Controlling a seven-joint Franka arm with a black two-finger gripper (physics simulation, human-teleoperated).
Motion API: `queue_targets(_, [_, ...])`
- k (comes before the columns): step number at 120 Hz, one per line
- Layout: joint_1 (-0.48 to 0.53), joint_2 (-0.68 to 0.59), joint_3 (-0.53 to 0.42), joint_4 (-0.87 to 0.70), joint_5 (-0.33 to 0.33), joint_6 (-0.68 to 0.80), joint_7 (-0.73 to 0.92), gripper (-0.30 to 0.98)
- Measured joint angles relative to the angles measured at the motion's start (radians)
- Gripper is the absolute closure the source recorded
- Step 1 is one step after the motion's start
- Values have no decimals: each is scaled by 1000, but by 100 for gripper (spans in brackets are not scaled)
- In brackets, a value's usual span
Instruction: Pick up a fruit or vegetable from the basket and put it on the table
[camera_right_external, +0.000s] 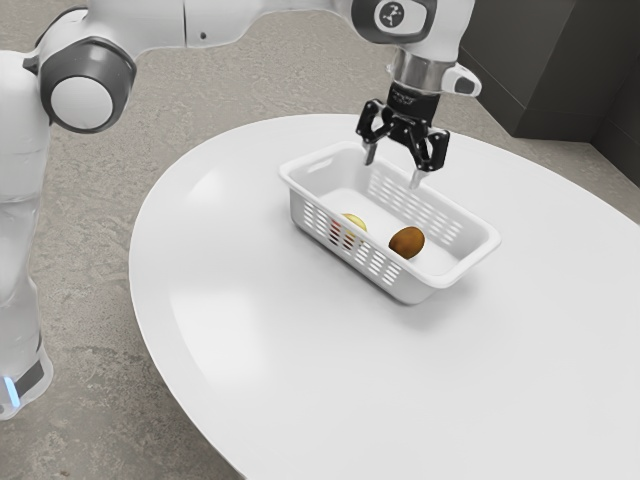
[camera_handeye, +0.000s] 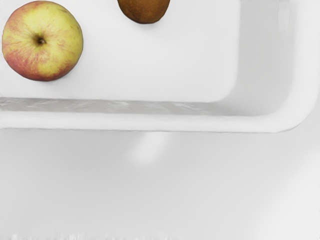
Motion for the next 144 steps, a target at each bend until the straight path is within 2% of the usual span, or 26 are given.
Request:
queue_targets(26, [9,18,1,0,-8,-11,-148,0])
queue_targets(40, [112,26,3,0,-10,-11,-207,0])
queue_targets(49, [172,98,-3,63,-11,-11,-229,0])
queue_targets(67, [187,234,-37,167,-10,13,-242,0])
queue_targets(93, [200,338,-62,173,-12,130,-203,0])
queue_targets(144, [208,406,-86,170,-8,275,-4,0])
